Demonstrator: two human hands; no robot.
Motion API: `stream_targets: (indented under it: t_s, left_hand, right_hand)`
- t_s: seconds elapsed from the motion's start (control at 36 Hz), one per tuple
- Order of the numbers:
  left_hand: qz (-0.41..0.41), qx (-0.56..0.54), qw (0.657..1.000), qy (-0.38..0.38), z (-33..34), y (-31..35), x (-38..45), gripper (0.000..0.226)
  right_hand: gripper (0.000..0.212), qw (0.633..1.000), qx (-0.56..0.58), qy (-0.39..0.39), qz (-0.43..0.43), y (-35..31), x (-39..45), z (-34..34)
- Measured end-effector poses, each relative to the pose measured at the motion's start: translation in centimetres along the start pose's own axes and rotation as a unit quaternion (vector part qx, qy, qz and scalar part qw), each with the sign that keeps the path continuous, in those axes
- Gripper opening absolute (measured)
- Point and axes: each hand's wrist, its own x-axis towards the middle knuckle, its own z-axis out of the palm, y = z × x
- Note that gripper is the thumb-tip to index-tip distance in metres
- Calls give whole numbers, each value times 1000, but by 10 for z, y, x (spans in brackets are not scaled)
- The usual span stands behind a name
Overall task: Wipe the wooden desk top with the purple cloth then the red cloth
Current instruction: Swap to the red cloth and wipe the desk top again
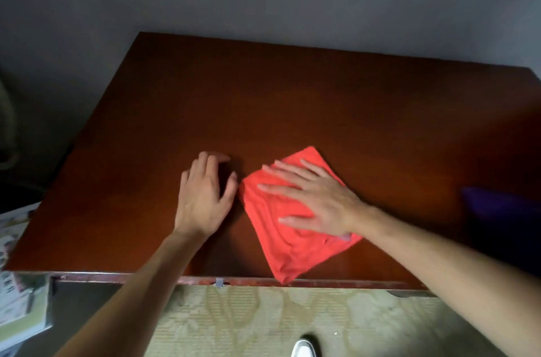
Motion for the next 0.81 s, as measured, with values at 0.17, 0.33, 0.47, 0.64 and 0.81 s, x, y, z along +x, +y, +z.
stream_targets:
  t_s: [0.17,0.33,0.47,0.64,0.81]
  left_hand:
    - [62,26,997,-39,8,3,7,42]
    - [165,88,973,-134,12,7,12,47]
    - [150,80,974,-147,13,5,14,48]
    - [141,70,977,-144,12,3,15,48]
    - [141,70,977,-144,11,3,14,47]
  right_hand:
    - [69,999,-40,-3,2,111,62,-15]
    - [69,999,-41,-11,9,202,126,-34]
    - [76,998,-31,-15,59,261,172,-49]
    - [73,965,11,73,250,288,184,-48]
    - [66,920,14,91,381,269,168,-43]
